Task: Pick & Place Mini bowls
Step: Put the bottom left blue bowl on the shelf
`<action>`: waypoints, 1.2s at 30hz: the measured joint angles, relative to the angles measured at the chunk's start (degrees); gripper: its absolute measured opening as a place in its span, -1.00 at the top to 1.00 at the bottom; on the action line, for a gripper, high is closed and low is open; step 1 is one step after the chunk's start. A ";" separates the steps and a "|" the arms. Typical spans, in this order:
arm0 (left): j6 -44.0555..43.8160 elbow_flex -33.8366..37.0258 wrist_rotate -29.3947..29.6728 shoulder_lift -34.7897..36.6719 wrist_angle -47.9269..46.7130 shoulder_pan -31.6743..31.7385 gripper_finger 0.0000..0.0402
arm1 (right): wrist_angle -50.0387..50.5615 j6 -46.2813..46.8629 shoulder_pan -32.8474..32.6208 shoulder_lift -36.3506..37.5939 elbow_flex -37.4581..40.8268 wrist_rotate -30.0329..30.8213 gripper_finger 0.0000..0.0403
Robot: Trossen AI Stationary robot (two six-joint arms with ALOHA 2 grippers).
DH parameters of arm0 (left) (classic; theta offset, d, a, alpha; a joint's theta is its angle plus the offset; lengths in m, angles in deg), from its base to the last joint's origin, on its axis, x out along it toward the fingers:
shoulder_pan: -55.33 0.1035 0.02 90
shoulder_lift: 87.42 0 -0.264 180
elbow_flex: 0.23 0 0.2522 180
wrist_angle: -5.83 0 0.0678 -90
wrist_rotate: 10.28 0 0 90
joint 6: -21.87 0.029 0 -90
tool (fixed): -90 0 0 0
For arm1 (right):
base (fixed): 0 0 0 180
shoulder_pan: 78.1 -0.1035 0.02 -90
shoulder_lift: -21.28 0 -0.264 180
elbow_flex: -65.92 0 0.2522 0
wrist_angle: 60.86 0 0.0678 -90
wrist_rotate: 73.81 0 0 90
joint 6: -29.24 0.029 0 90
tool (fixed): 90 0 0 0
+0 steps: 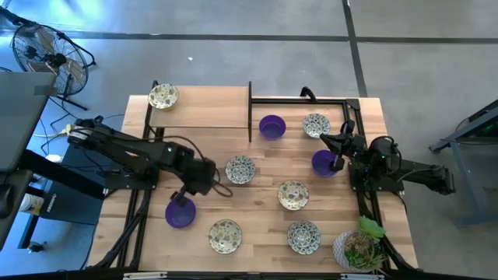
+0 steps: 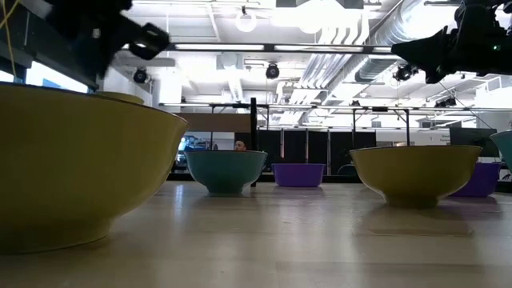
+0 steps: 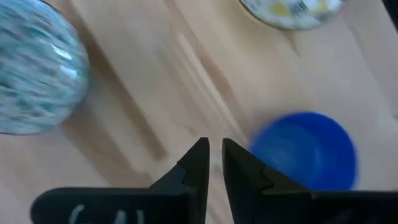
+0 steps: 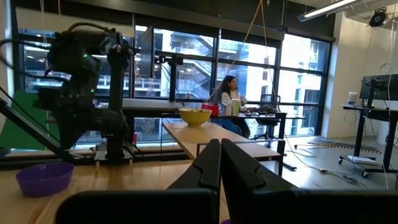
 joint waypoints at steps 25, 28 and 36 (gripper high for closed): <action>-2.98 0.28 3.22 -11.62 -4.57 -6.85 0.27 | -0.40 -0.42 0.01 -0.47 0.00 -0.07 1.00; -2.48 0.35 1.88 -13.01 -3.51 -6.82 0.27 | -0.40 -0.44 0.01 -0.47 0.00 -0.08 1.00; -0.10 3.40 1.64 -15.01 -1.64 -6.83 0.28 | -0.38 -0.42 0.02 -0.76 0.00 -0.25 1.00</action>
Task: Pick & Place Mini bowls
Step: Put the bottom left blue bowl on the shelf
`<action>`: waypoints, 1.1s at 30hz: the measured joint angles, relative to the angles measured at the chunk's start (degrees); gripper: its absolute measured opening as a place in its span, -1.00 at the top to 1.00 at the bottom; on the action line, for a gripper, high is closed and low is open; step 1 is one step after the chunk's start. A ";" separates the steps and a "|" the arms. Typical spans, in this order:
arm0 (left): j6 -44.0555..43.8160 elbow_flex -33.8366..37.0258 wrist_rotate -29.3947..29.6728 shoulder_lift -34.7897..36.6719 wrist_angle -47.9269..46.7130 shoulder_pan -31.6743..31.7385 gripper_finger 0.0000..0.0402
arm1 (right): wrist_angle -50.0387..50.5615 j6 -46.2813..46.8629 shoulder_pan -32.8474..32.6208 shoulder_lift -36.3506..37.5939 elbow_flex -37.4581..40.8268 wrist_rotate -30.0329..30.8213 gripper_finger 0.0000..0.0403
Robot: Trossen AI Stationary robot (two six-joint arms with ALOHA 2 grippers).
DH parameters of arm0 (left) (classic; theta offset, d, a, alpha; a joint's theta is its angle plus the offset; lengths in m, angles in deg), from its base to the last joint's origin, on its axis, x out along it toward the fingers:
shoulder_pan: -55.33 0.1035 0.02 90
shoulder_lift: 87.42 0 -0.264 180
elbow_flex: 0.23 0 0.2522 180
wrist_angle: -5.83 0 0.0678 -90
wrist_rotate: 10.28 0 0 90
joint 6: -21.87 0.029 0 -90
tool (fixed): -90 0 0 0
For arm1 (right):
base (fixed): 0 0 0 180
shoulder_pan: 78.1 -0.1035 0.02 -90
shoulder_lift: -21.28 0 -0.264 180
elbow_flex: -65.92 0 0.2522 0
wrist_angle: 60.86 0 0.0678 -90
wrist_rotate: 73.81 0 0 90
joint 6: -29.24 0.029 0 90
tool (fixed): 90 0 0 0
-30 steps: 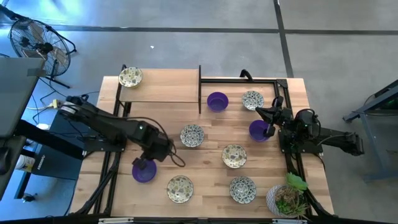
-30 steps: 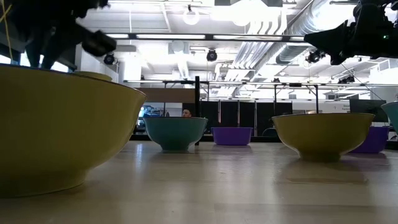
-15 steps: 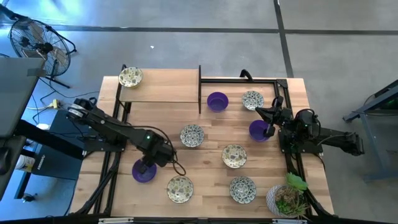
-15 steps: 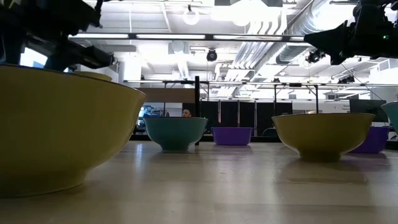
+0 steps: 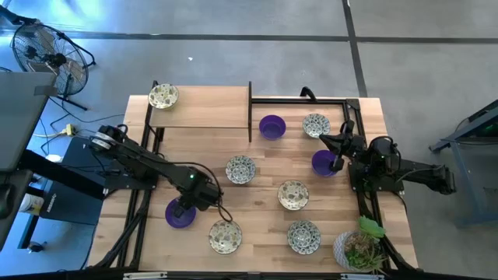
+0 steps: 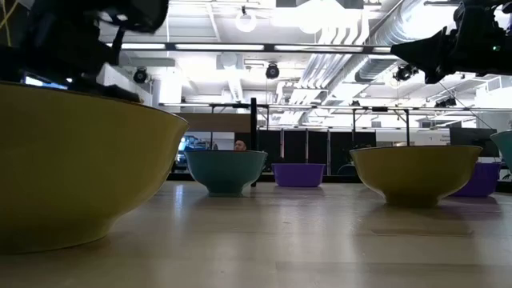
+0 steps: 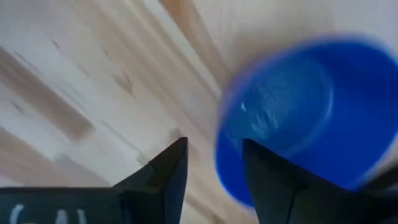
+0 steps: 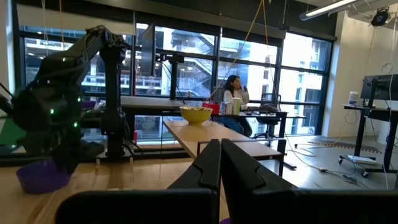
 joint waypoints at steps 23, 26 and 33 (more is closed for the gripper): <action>-5.94 3.07 -0.40 0.60 -1.36 2.34 0.98 | -0.90 -0.02 -0.02 -0.81 0.00 0.12 1.00; -8.62 3.10 -0.53 2.23 -2.06 4.47 0.98 | -1.01 -0.02 -0.02 -0.81 0.00 0.13 1.00; -14.09 3.10 1.10 6.26 1.90 9.53 0.99 | -1.12 0.09 -0.01 -0.81 0.00 0.14 1.00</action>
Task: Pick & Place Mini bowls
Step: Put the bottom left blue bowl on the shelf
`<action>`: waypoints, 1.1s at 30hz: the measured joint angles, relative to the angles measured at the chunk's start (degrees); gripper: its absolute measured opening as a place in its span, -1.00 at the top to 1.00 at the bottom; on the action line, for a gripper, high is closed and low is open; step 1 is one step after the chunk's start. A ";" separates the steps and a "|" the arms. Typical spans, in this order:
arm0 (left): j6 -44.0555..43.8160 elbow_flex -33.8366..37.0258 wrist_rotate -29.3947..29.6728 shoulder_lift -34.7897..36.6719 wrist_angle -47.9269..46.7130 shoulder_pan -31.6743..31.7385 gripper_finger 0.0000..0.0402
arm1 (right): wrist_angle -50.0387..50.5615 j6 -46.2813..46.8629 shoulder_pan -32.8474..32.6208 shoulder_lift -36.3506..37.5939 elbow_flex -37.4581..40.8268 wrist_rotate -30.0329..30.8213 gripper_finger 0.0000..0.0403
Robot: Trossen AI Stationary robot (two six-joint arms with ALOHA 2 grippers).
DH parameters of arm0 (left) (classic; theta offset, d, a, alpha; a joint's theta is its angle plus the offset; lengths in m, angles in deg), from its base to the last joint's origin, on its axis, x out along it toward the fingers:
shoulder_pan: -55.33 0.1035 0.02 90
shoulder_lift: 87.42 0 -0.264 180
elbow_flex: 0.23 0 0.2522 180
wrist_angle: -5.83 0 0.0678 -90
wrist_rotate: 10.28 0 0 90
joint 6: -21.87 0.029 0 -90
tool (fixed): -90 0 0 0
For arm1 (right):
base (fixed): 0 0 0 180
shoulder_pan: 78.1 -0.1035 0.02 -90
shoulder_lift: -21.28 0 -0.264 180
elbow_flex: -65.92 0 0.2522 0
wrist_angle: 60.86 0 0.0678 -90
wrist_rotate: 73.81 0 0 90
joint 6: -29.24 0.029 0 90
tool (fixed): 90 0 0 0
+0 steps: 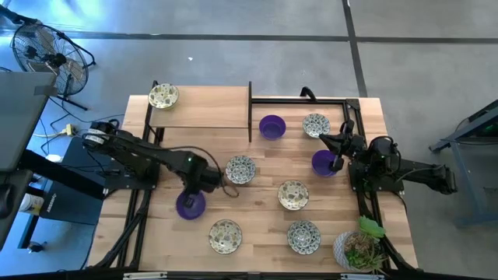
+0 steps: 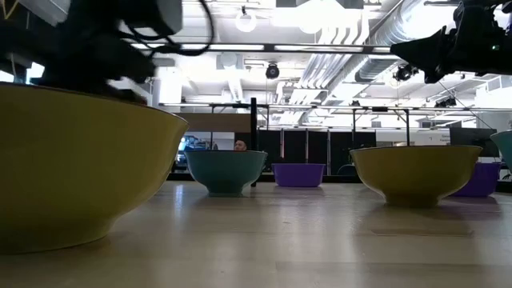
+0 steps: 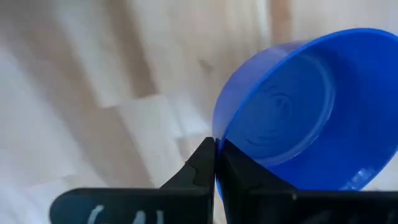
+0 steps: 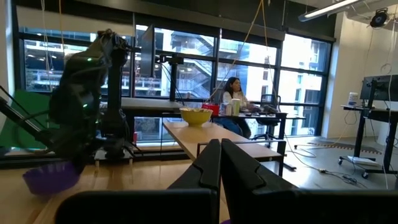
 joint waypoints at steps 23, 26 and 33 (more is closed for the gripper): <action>-0.29 2.01 16.78 1.83 -5.28 18.07 0.86 | 0.01 -0.09 -0.07 -0.02 0.00 -0.16 1.00; 0.55 1.64 16.39 1.81 -6.05 17.89 0.69 | -0.02 -0.09 -0.07 -0.02 0.00 -0.16 1.00; 0.64 -3.97 16.55 1.81 -13.90 16.69 0.41 | -0.17 -0.09 -0.07 -0.02 0.00 -0.18 1.00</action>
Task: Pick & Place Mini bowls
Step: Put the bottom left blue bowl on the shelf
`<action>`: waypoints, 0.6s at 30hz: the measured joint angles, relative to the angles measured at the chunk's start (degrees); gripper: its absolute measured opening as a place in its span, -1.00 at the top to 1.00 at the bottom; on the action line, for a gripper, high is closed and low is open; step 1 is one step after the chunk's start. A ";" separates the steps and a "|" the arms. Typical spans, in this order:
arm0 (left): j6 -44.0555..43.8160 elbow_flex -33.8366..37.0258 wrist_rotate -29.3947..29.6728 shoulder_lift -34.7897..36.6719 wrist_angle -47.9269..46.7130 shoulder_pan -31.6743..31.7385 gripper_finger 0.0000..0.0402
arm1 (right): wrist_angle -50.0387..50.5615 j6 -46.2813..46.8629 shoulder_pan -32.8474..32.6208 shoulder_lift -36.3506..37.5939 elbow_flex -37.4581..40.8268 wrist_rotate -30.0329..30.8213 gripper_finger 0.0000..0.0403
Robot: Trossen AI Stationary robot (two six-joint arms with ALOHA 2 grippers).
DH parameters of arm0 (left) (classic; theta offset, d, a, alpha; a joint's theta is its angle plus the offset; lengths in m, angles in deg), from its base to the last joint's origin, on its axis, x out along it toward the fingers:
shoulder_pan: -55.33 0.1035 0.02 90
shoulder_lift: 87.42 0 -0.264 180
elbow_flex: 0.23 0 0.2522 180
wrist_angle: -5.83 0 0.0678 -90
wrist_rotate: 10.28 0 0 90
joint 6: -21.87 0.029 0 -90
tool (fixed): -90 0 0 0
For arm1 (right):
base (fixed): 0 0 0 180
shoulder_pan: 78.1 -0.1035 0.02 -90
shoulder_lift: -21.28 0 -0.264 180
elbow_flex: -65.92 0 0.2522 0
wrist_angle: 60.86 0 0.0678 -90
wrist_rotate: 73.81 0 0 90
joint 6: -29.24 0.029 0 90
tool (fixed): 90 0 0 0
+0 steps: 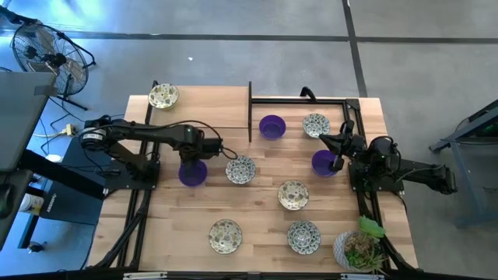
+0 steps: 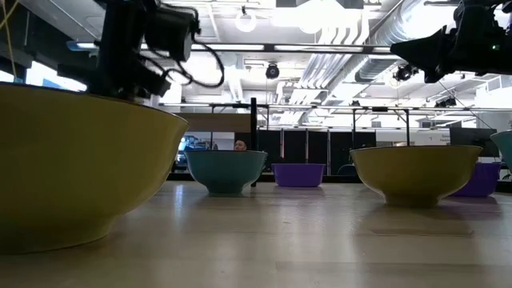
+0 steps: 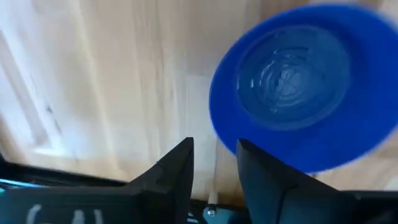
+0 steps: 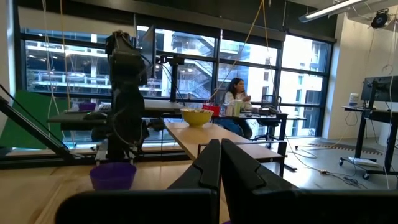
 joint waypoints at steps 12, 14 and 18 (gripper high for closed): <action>0.42 -3.70 -4.32 -1.21 7.77 -22.39 0.60 | -0.01 -0.02 0.00 0.00 0.00 0.00 1.00; -2.74 -3.64 -2.58 -1.73 8.08 -24.52 0.59 | -0.01 -0.02 0.00 0.02 0.00 0.00 1.00; -8.99 -3.43 -2.88 -3.61 8.46 -25.07 0.47 | -0.04 -0.01 0.00 0.01 0.00 0.00 1.00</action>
